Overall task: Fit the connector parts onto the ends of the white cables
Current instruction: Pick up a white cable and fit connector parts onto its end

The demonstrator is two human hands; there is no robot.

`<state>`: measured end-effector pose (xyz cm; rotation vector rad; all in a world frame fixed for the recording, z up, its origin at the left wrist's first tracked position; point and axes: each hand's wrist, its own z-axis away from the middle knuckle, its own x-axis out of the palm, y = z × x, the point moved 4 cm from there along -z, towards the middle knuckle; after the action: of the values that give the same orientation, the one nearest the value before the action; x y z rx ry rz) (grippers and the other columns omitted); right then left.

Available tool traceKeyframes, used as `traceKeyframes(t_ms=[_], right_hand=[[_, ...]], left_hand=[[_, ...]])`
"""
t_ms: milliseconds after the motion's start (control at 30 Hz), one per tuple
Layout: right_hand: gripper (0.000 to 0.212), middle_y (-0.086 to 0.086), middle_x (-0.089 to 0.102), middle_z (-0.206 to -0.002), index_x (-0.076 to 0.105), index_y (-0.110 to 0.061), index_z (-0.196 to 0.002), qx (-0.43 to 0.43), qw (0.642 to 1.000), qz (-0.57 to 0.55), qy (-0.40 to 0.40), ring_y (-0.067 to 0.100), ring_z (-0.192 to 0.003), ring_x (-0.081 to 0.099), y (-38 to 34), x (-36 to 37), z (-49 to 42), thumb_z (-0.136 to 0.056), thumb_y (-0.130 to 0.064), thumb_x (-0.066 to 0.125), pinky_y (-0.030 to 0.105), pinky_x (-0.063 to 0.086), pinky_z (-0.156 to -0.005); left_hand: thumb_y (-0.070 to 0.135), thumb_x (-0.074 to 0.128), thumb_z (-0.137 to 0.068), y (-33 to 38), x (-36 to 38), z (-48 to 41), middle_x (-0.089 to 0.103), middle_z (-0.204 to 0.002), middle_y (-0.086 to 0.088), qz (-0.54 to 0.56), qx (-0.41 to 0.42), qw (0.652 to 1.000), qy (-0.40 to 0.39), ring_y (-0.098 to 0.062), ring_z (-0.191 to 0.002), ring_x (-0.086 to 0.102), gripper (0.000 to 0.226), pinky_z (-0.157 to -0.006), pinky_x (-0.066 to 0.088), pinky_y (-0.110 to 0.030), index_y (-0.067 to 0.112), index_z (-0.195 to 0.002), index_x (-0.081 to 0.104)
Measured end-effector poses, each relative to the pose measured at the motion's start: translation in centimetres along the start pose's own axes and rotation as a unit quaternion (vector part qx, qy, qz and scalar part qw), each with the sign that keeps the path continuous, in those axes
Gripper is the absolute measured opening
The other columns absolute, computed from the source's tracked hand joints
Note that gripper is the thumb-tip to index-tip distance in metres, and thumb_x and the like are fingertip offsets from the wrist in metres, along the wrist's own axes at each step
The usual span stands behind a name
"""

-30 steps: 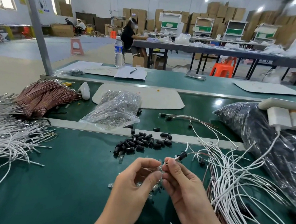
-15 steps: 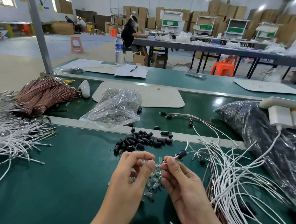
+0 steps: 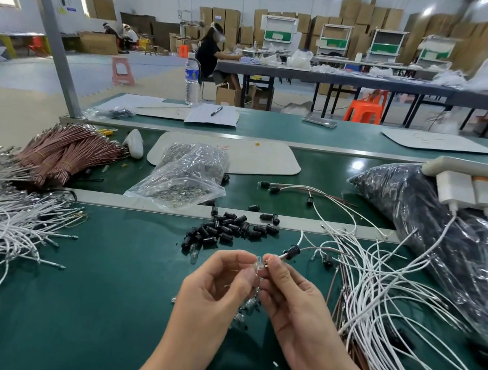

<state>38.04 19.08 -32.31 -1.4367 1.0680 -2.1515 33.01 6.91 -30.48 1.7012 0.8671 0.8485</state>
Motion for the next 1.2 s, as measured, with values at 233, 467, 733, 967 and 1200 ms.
traceKeyframes(t_ms=[233, 467, 733, 967, 1200], right_hand=[[0.028, 0.011, 0.074, -0.078, 0.081, -0.006, -0.082, 0.016, 0.999, -0.043, -0.005, 0.010, -0.059, 0.068, 0.36, 0.03, -0.02, -0.060, -0.023, 0.084, 0.018, 0.056, -0.054], [0.027, 0.011, 0.074, -0.076, 0.081, -0.005, -0.080, 0.016, 0.998, -0.060, -0.006, 0.011, -0.060, 0.070, 0.58, 0.11, -0.02, -0.060, -0.022, 0.083, 0.018, 0.057, -0.054], [0.030, 0.012, 0.074, -0.079, 0.081, -0.003, -0.085, 0.018, 0.998, -0.061, -0.010, 0.012, -0.062, 0.070, 0.69, -0.11, -0.12, -0.062, -0.022, 0.083, 0.019, 0.057, -0.055], [0.030, 0.010, 0.075, -0.078, 0.081, -0.005, -0.083, 0.007, 0.999, -0.033, -0.003, 0.010, -0.061, 0.069, 0.45, -0.02, -0.10, -0.060, -0.023, 0.084, 0.018, 0.057, -0.055], [0.026, 0.012, 0.074, -0.078, 0.081, -0.006, -0.081, -0.027, 0.999, 0.016, 0.011, 0.010, -0.061, 0.068, 0.26, 0.04, -0.01, -0.062, -0.025, 0.083, 0.018, 0.056, -0.056]], left_hand=[[0.003, 0.067, -0.092, 0.07, 0.02, 0.22, 0.077, -0.089, -0.003, -0.032, 0.012, 0.999, 0.017, -0.014, -0.084, 0.074, 0.015, -0.072, 0.055, -0.015, 0.016, -0.096, 0.072], [0.001, 0.067, -0.091, 0.21, 0.16, 0.31, 0.076, -0.086, 0.002, -0.061, 0.022, 0.997, 0.030, -0.009, -0.080, 0.073, 0.016, -0.070, 0.054, -0.014, 0.017, -0.093, 0.072], [0.001, 0.069, -0.090, -0.03, 0.08, 0.29, 0.076, -0.086, 0.000, -0.070, 0.021, 0.997, 0.037, -0.013, -0.081, 0.073, 0.016, -0.072, 0.056, -0.019, 0.017, -0.092, 0.071], [0.005, 0.069, -0.091, -0.22, -0.12, 0.28, 0.076, -0.087, 0.002, -0.083, 0.024, 0.995, 0.042, -0.013, -0.081, 0.072, 0.017, -0.071, 0.055, -0.018, 0.022, -0.091, 0.072], [0.008, 0.070, -0.091, -0.49, -0.31, 0.23, 0.075, -0.087, 0.004, -0.103, 0.032, 0.993, 0.043, -0.015, -0.082, 0.072, 0.022, -0.075, 0.058, -0.023, 0.030, -0.090, 0.072]])
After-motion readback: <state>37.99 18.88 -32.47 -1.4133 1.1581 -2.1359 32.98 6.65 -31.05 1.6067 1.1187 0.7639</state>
